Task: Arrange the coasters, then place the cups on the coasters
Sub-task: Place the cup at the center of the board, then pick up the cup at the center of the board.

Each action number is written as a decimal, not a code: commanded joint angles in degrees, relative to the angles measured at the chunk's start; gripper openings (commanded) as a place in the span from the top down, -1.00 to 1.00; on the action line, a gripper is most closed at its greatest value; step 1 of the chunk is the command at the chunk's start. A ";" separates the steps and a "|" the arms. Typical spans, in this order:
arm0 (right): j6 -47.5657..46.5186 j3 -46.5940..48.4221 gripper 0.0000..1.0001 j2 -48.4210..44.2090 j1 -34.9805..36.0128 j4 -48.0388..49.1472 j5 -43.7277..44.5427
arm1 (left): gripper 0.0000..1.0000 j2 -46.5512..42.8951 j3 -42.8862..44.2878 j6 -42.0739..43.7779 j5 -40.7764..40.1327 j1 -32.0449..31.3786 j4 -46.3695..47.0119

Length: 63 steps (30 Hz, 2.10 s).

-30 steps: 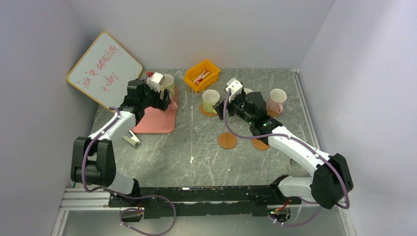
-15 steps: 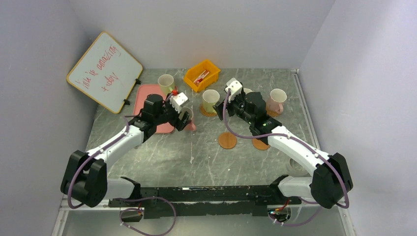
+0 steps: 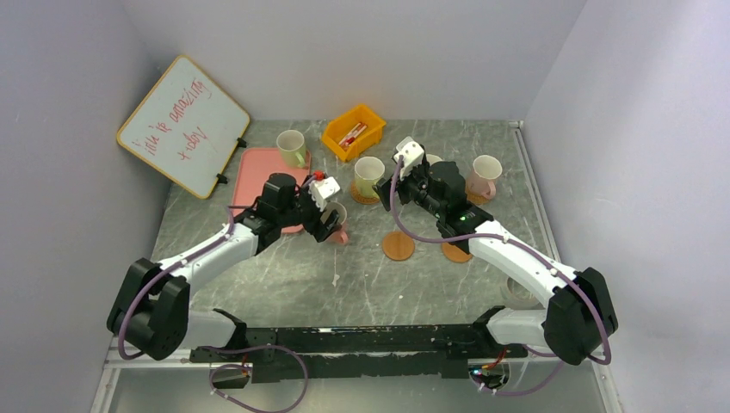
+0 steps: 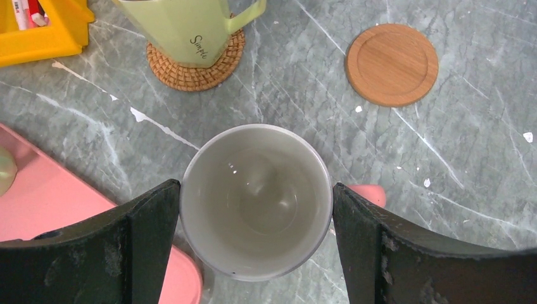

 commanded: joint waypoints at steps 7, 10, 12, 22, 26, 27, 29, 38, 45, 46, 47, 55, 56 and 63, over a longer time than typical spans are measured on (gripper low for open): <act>-0.70 -0.26 -0.85 -0.05 -0.08 2.67 -1.45 | -0.55 0.56 0.24 2.10 3.80 -0.25 5.28; -0.79 -0.35 -0.85 0.02 -0.03 2.75 -1.57 | -0.63 0.67 0.09 2.45 4.07 -0.24 5.07; -0.79 -0.26 -0.85 0.19 -0.07 2.59 -1.75 | -0.66 0.57 -0.10 2.85 4.03 -0.25 5.26; -0.77 -0.17 -0.84 0.42 -0.03 2.49 -1.98 | -0.94 0.68 0.09 3.37 4.83 -0.25 4.58; -0.70 -0.02 -0.85 0.56 -0.07 2.15 -2.29 | -0.94 0.34 -0.37 3.00 4.18 -0.25 5.35; -0.64 0.00 -0.85 0.56 0.00 2.14 -2.29 | -0.95 0.28 -0.37 2.82 4.00 -0.25 5.43; -0.66 -0.08 -0.85 0.54 -0.05 2.14 -2.77 | -0.96 -0.25 -0.65 2.28 2.17 -0.25 6.08; -1.55 0.67 -0.85 2.03 0.50 -0.49 -12.98 | -0.93 -5.41 -4.36 -0.47 -7.16 0.65 13.30; -6.02 2.27 -0.99 4.43 4.32 -6.37 -24.36 | -0.93 -7.63 -7.57 -6.00 -21.14 6.94 22.65; -6.94 2.35 -0.99 4.58 5.25 -6.85 -24.39 | -0.93 -7.63 -7.84 -6.59 -22.18 7.86 23.40; -7.73 2.38 -0.99 4.75 6.13 -7.15 -23.99 | -0.93 -7.47 -7.99 -7.24 -23.30 8.49 24.06; -10.87 2.44 -0.99 9.17 10.74 -7.82 -19.86 | -0.93 -3.83 -6.66 -8.36 -31.33 9.74 25.04; -10.62 2.38 -0.99 10.06 11.00 -7.46 -19.29 | -0.93 -3.40 -6.60 -8.43 -32.64 9.81 25.22; -9.63 2.24 -0.99 14.61 12.75 -5.21 -16.81 | -0.93 -1.81 -6.35 -8.39 -33.74 10.30 25.60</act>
